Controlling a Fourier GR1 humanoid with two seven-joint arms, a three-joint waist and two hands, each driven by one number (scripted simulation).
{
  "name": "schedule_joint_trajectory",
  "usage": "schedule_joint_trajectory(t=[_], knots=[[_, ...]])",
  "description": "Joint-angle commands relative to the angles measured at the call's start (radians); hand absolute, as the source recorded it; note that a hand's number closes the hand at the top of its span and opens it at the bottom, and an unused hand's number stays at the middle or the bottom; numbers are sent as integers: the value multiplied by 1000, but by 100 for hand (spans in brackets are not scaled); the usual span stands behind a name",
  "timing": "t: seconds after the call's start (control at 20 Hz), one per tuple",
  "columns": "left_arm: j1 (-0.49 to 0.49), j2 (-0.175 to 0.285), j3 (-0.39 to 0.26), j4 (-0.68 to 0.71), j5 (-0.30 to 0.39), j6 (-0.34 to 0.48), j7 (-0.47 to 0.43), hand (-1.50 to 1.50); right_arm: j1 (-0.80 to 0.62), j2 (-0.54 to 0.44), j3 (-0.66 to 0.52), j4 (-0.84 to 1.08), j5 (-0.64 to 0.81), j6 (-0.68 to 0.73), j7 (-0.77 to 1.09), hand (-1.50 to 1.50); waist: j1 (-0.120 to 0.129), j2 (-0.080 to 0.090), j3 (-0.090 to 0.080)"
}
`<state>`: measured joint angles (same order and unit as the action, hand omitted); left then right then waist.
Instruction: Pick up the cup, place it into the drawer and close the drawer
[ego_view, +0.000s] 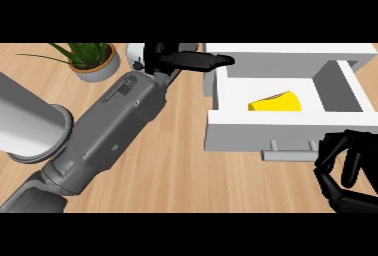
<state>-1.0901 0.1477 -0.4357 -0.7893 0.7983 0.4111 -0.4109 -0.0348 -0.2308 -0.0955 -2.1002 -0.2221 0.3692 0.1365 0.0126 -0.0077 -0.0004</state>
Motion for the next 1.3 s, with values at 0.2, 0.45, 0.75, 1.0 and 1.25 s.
schedule_joint_trajectory(t=[0.2, 0.45, 0.75, 1.0, 1.25], knots=[[306, 195, 23, -343, 17, -3, 80, -150, 52, -60, 22, -32, 147, 39, 1, 150, 19, -4, 0], [508, 273, 54, -550, 32, -16, 102, -150, -26, -50, 39, 109, 237, 11, 4, 150, 20, 3, 0], [629, 343, 92, -637, 48, -84, 124, -150, -71, -88, 177, 191, 533, 4, -133, 150, 26, 8, 1], [791, 415, 155, -694, 64, -181, 54, -150, -81, -132, 256, 291, 758, -65, -216, 150, 32, 7, 0], [873, 437, 226, -722, 76, -265, 69, -150, -83, -83, 320, 451, 898, -182, -318, 150, 3, 8, 1]])
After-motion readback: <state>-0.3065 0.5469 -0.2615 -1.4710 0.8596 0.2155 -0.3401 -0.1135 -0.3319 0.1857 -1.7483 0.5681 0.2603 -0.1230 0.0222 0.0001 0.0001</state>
